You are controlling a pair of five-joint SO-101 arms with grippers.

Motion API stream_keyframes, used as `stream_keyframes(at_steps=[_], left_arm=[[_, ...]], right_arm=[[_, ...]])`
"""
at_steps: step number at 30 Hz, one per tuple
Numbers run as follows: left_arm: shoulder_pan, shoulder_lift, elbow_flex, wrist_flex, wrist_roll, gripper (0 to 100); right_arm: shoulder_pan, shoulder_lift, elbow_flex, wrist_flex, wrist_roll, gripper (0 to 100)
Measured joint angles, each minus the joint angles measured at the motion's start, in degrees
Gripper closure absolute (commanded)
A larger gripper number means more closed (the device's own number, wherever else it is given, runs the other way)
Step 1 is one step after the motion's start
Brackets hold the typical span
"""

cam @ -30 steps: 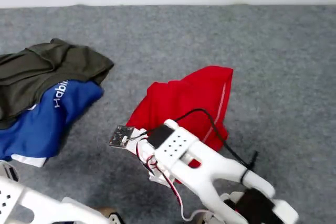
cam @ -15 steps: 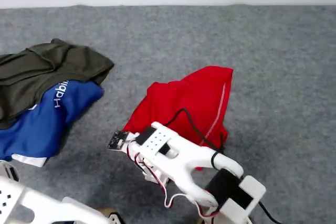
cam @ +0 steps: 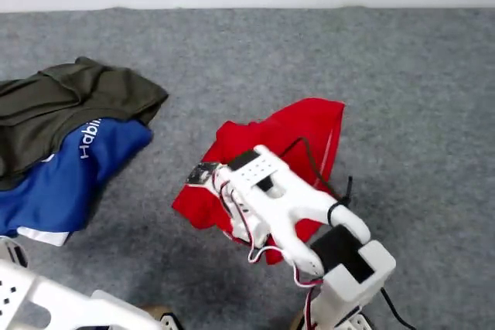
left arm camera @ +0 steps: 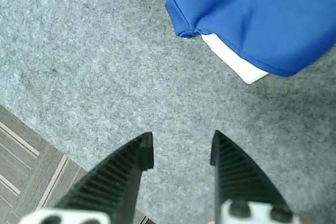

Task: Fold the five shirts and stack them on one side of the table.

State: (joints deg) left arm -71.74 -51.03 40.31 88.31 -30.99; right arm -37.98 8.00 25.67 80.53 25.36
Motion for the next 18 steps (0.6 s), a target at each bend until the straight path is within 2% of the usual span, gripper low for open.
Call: stream_keyframes(at_steps=[4, 9, 14, 18], left_arm=[[2.37, 0.00, 0.00, 1.05, 0.00, 82], [9.76, 0.00, 0.00, 4.40, 0.00, 82], [19.25, 0.00, -1.32, 6.42, 4.04, 82], [30.51, 0.00, -2.02, 6.68, 6.95, 82]], right_arm=[[3.60, -8.53, -8.35, 9.67, 3.69, 98.9], [8.70, -17.76, -23.30, 19.34, 7.65, 98.9], [14.77, -22.51, -37.27, 19.78, 10.90, 98.9], [19.16, -23.47, -44.66, 19.78, 13.01, 98.9]])
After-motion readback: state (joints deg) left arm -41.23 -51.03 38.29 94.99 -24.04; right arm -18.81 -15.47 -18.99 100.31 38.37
